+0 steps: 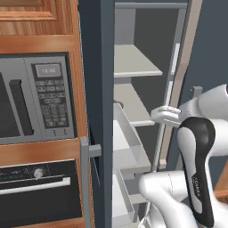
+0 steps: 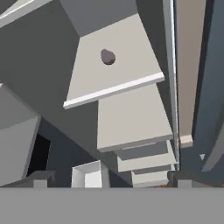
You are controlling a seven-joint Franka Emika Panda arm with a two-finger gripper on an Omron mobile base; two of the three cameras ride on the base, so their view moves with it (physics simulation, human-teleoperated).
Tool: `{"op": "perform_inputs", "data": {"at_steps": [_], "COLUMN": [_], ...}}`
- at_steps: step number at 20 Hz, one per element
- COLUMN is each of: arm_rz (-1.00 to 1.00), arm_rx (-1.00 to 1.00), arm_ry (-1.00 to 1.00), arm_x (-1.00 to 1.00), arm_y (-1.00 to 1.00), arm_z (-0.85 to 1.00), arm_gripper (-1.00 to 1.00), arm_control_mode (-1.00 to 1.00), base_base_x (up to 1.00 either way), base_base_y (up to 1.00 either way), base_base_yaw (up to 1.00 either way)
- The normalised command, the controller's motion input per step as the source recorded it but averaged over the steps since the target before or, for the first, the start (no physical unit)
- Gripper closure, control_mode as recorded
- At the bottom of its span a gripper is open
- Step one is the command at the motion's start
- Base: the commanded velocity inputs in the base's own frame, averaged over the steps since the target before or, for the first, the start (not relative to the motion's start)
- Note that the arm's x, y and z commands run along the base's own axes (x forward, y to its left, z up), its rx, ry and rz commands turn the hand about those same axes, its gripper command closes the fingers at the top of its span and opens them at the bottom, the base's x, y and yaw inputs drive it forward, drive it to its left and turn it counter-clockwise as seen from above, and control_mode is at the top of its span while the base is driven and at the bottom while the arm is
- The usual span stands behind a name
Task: Take the garlic and eggplant out of the freezer and place them in the tupperware container on the counter. Then put the tupperware containing the vegetables back in the freezer.
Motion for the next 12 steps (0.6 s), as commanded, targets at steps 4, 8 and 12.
{"op": "perform_inputs", "data": {"at_steps": [4, 8, 12], "arm_rz": [0.00, 0.00, 0.00], "arm_rx": [0.09, 0.00, 0.00], "arm_ry": [0.00, 0.00, 0.00], "arm_x": [0.73, 0.71, 0.79], "arm_y": [0.28, 0.23, 0.06], "arm_z": [0.00, 0.00, -0.06], "arm_gripper": [-1.00, -1.00, -1.00], "arm_control_mode": [-1.00, -1.00, -1.00], "base_base_x": [0.00, 0.00, 0.00], "base_base_y": [0.00, 0.00, 0.00], "base_base_yaw": [0.00, 0.00, 0.00]}}
